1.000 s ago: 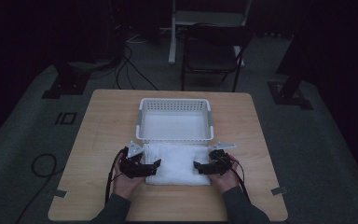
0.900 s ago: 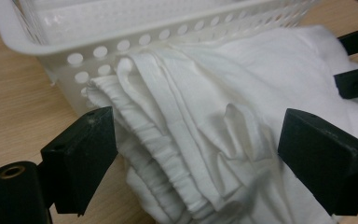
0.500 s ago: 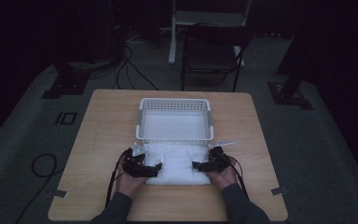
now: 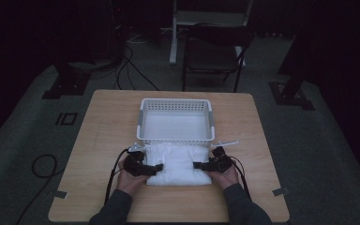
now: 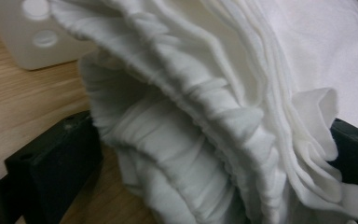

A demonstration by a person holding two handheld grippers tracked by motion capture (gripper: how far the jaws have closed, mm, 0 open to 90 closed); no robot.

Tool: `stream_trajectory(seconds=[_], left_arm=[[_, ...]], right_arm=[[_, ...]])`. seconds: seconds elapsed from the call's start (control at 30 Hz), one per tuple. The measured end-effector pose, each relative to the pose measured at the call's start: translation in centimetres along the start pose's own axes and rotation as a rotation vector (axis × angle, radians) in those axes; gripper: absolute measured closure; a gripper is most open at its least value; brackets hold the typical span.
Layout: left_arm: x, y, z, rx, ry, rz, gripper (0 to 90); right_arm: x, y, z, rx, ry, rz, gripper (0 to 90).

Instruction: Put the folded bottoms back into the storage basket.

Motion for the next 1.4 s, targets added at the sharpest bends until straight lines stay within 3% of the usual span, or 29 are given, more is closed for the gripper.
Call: stream_trajectory(seconds=[0.13, 0.27, 0.4, 0.53, 0.63, 0.87, 1.0, 1.4], left_arm=[[0.0, -0.1, -0.4, -0.068, -0.011, 0.001, 13.2], [-0.1, -0.3, -0.7, -0.109, -0.016, -0.026, 27.1], [0.1, -0.6, -1.4, -0.100, 0.025, -0.038, 42.2], [0.2, -1.0, -1.8, -0.068, 0.062, -0.049, 50.5], [0.3, -1.1, -2.1, -0.049, 0.077, -0.057, 53.1], [0.2, -1.4, -2.4, -0.035, 0.085, -0.067, 54.5], [0.3, -1.7, -2.6, -0.047, 0.049, -0.079, 54.6], [0.5, -2.5, -3.4, -0.038, 0.073, -0.097, 56.0]], right_arm=[[0.0, 0.0, 0.0, 0.014, 0.004, 0.001, 44.3], [0.0, 0.0, 0.0, 0.027, 0.004, 0.004, 47.7], [0.0, -0.2, 0.2, 0.035, -0.028, -0.008, 58.7], [0.0, -0.5, 0.9, -0.004, -0.095, -0.041, 66.0], [0.0, -0.6, 1.2, -0.026, -0.127, -0.056, 67.4], [0.0, -1.0, 1.5, -0.042, -0.151, -0.070, 68.4], [0.0, -1.3, 1.6, -0.041, -0.166, -0.072, 68.5], [0.0, -2.1, 2.1, -0.045, -0.180, -0.087, 69.0]])
Point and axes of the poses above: each handheld gripper's, and its own axes: y roughly forward along the jaws, x roughly out of its top, z roughly to its left, the point moved 7 cm from there along y, roughly forward along the jaws
